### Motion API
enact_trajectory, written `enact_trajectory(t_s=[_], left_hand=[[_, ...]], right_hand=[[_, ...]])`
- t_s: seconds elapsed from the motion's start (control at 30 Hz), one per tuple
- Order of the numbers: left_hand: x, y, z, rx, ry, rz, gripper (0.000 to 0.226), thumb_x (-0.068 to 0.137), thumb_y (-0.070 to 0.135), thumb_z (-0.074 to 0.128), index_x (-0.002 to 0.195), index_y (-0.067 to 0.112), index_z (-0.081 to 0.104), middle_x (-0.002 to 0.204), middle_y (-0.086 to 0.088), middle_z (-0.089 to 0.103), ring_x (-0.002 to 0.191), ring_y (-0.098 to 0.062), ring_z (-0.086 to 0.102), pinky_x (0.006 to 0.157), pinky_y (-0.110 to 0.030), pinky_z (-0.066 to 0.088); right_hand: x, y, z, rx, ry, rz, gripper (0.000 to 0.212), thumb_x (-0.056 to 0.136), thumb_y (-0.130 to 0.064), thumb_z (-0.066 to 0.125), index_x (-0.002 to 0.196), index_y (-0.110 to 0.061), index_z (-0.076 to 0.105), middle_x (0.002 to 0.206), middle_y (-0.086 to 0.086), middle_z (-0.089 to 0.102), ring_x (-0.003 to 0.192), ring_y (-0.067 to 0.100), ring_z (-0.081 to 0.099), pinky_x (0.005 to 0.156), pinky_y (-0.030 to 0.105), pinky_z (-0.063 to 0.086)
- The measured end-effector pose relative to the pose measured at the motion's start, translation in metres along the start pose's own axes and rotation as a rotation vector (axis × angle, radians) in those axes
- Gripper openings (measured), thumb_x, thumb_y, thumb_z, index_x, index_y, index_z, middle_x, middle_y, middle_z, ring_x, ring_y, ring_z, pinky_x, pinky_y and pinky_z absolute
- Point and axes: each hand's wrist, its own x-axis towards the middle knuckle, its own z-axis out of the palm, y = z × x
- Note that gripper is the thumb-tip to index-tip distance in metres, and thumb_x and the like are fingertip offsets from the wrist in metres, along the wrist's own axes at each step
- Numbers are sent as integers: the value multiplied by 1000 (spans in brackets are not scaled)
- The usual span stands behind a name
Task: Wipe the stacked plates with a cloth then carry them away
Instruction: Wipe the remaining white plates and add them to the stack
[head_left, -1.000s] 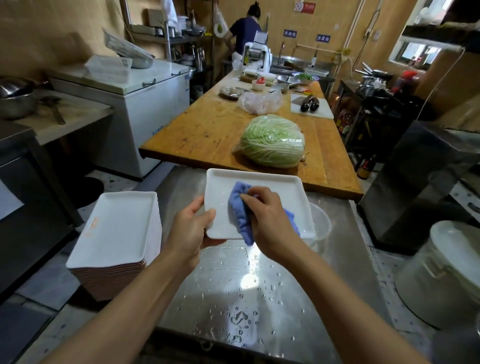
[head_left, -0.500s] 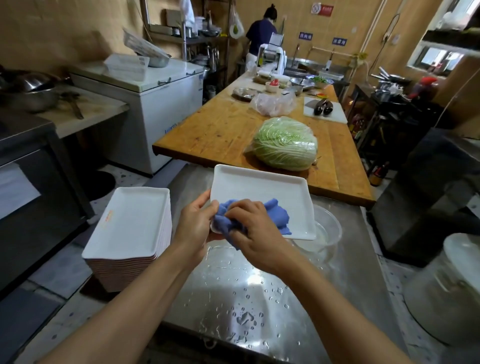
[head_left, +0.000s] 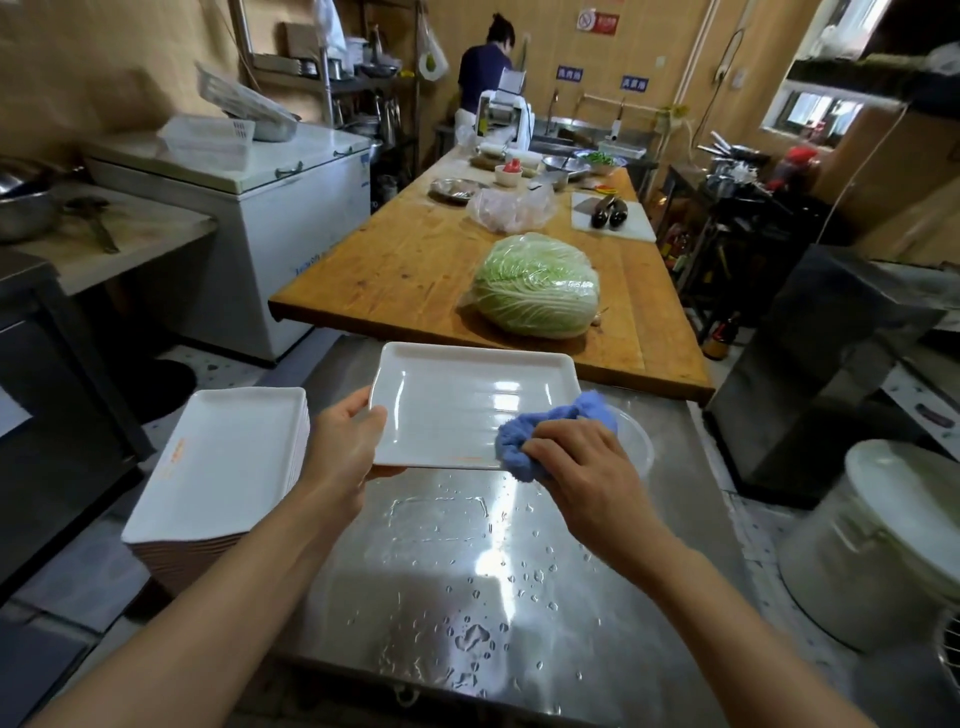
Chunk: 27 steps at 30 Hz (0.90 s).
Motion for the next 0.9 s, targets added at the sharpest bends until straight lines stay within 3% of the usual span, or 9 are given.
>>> enact_trajectory(t_s=[0.1,0.3,0.43,0.53,0.6,0.67,0.73,0.77,0.9], left_hand=[[4,4,-5,-5,10,-22,31,95,3,41,107,23,60,93,-3,65,77,-17,60,53,-28,49],[7,0,-6,75,-86,-119,26,98,4,38,107,15,59,92,-5,62,78,-18,58,62,-30,49],[13,-6,1,627,-114,78,21,99,26,40,109,17,56,111,-10,57,111,-31,54,89,-42,45],[-5,-5,15,1095,-216,374,70,86,68,35,141,25,38,147,3,39,136,-17,34,108,-39,26],[-23,-4,31,1216,-307,587,84,70,80,38,137,29,43,143,10,43,134,-11,35,108,-39,21],[-35,-6,42,1264,-288,755,62,71,60,66,123,27,57,125,8,60,119,-18,53,101,-41,33],[-41,-3,46,1196,-136,893,34,65,25,84,95,20,69,84,0,72,75,-27,68,67,-33,48],[-42,-2,46,1157,-82,932,26,62,15,86,83,17,70,67,-2,69,58,-28,64,52,-27,42],[-38,0,41,990,-130,757,11,73,20,75,77,20,65,61,3,63,56,-20,54,52,-24,29]], right_hand=[[-8,10,-8,-37,54,-17,27,72,1,75,95,-9,65,99,8,62,93,23,54,91,42,43],[-2,-1,-14,75,87,2,29,64,20,70,85,1,62,89,14,61,86,23,48,72,36,50],[6,-3,-28,91,-8,51,33,60,19,72,88,3,63,89,16,62,80,34,57,66,40,52],[14,-6,-37,112,-81,59,25,72,11,69,94,0,62,94,14,60,86,31,53,69,37,46],[20,-9,-41,161,-99,80,18,83,0,65,100,-3,61,100,11,57,89,22,47,72,32,42],[25,-10,-45,198,-98,91,15,88,-9,61,103,-7,59,102,6,54,88,12,39,71,23,36],[28,-11,-51,233,-77,105,15,88,-11,62,103,-10,60,101,2,53,86,7,38,66,15,33],[28,-10,-54,268,-58,122,16,86,-10,64,102,-11,61,99,0,53,85,7,41,66,13,34],[27,-3,-65,479,98,278,32,79,3,65,104,-16,65,97,-11,58,88,1,54,76,12,44]])
